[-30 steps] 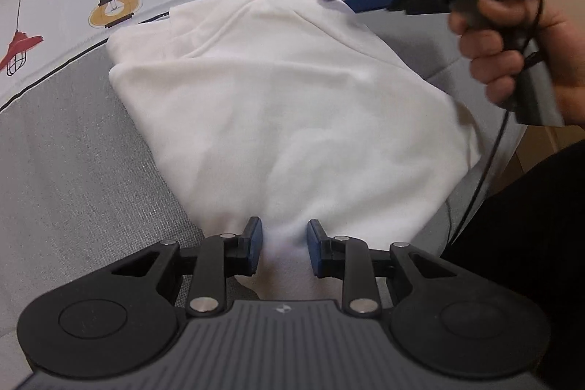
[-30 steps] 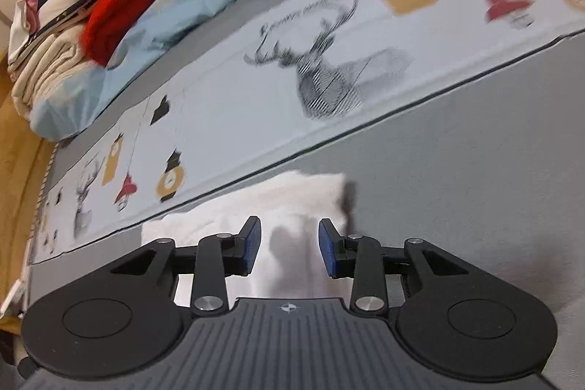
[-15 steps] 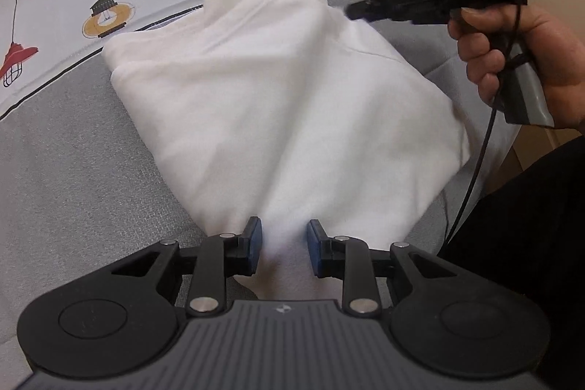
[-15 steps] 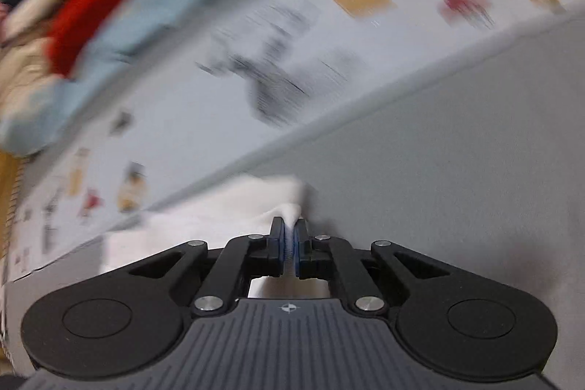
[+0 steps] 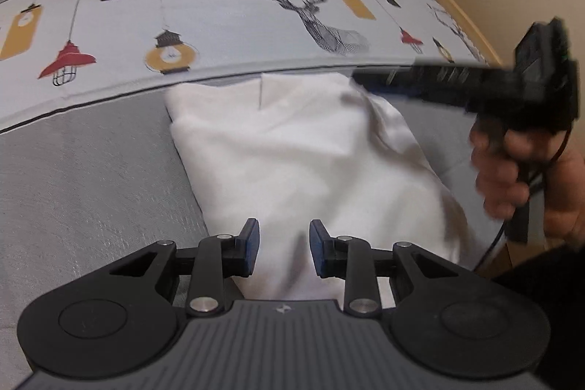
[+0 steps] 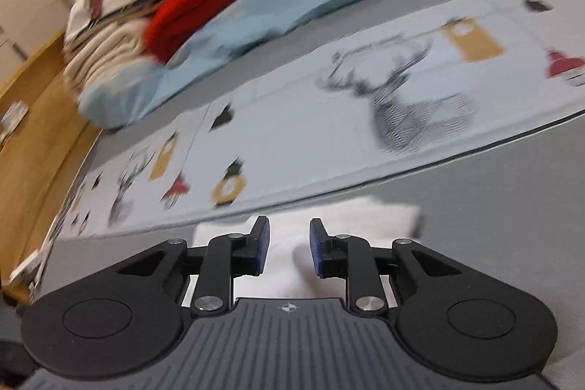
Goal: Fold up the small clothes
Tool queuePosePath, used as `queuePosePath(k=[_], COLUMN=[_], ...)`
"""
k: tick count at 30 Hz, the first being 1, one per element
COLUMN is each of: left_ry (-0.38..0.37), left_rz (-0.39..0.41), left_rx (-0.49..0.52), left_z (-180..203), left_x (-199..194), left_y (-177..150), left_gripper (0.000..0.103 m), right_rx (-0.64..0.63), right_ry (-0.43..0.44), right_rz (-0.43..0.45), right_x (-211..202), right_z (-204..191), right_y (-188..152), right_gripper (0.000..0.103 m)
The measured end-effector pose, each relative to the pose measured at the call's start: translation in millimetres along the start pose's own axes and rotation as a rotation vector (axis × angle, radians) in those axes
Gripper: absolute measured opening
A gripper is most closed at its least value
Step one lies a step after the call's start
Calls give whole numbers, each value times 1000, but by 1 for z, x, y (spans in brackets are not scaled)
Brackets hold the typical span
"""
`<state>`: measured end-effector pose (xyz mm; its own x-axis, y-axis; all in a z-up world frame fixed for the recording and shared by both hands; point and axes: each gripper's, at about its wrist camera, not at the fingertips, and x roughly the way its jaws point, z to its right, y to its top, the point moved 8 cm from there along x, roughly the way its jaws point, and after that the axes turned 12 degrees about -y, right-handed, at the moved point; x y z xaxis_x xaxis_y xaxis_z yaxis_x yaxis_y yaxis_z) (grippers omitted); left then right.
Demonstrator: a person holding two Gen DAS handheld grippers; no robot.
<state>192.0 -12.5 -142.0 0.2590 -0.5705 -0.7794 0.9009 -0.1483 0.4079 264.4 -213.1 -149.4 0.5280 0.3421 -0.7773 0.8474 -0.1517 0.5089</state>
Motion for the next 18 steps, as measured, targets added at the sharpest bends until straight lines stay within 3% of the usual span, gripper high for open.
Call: queuePosePath(k=[2, 3, 7, 12, 14, 18], left_ry=[7, 21, 60, 106, 109, 119], left_rz=[11, 11, -18, -64, -56, -28], left_rx=[-17, -24, -43, -39, -47, -48], left_z=[-2, -4, -12, -22, -24, -20], left_x=[1, 2, 10, 17, 16, 11], left_y=[4, 5, 3, -7, -6, -3], left_gripper=[33, 33, 33, 33, 34, 34], right_rx=[-48, -80, -53, -102, -154, -357], right_ry=[-94, -191, -221, -104, -39, -31], right_rz=[-86, -122, -90, -16, -49, -164], right_x=[19, 30, 20, -27, -41, -59], right_z=[4, 12, 13, 1, -5, -3], right_y=[-12, -19, -8, 2, -9, -47], right_gripper=[25, 25, 25, 28, 32, 33])
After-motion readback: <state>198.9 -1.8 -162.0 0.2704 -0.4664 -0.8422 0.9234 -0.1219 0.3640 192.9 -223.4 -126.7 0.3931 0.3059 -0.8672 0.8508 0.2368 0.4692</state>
